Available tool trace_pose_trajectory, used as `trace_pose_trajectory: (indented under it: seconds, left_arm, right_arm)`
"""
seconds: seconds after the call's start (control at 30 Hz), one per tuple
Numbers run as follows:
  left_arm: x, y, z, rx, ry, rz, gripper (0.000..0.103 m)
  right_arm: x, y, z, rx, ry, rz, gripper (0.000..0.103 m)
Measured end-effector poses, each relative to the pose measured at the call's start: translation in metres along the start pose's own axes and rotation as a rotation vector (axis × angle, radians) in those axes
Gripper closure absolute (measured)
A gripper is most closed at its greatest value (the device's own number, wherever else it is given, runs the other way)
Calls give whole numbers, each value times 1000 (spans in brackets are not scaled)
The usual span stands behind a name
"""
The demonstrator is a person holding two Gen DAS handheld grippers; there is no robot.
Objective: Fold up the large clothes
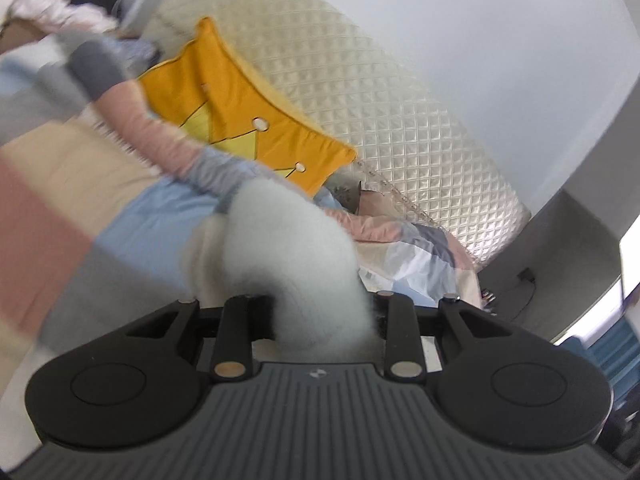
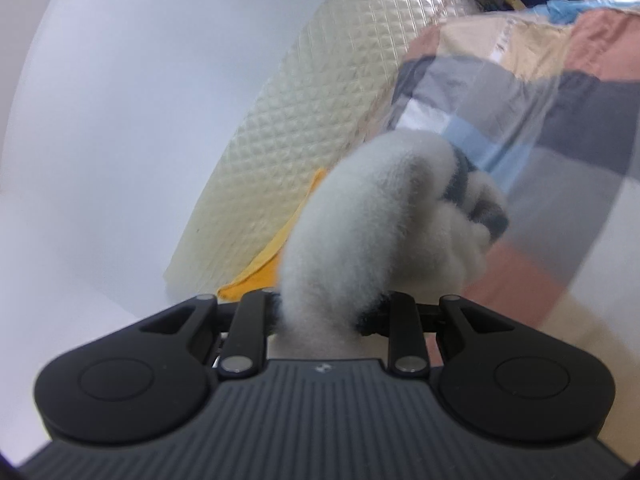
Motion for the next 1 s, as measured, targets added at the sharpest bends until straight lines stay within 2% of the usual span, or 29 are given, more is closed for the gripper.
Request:
trace_pose_trajectory:
  seconds: [0.13,0.23,0.3,0.37,0.43,0.5,0.6,0.8,0.9,1.0]
  left_arm:
    - [7,-66,-7,-10,32,-11,69]
    - [29,-94,-27,-58,66,-58,69]
    - [48,-110,-43,-37,44,-37,69]
    - [73,-126,-58,19,64,-15,69]
    - [98,-128,-71,20,123,-51,69]
    - [114,-125,-81,2,144,-100,67]
    - [134,-118,-95,29,195,-118,66]
    - [162,-103,-133,63,161,-78,63]
    - [170,-101,-144,73,147,-57,63]
    - [165,-96,-141,91,128,-28,62]
  right_arm:
    - [-27,-33,7,-30,25,-20,75]
    - [-51,-48,-2,-57,53,-45,75]
    - [-71,-57,-14,-46,63,-56,75]
    - [-90,-62,-30,-17,75,-75,75]
    - [-111,-66,-45,18,58,-97,75]
    - [-122,-61,-56,12,45,-79,75]
    - [-130,-47,-67,3,21,-73,75]
    - [-172,-21,-105,1,-119,-106,75]
    - [-180,-15,-122,-19,-60,-131,73]
    - [-182,-16,-124,-35,-97,-136,71]
Point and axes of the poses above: each gripper's, at about its wrist camera, not at the fingertips, and y roughly against the way its jaws point, x to its left, z to its top, the point moved 3 cm from there along -y, roughly the way its jaws point
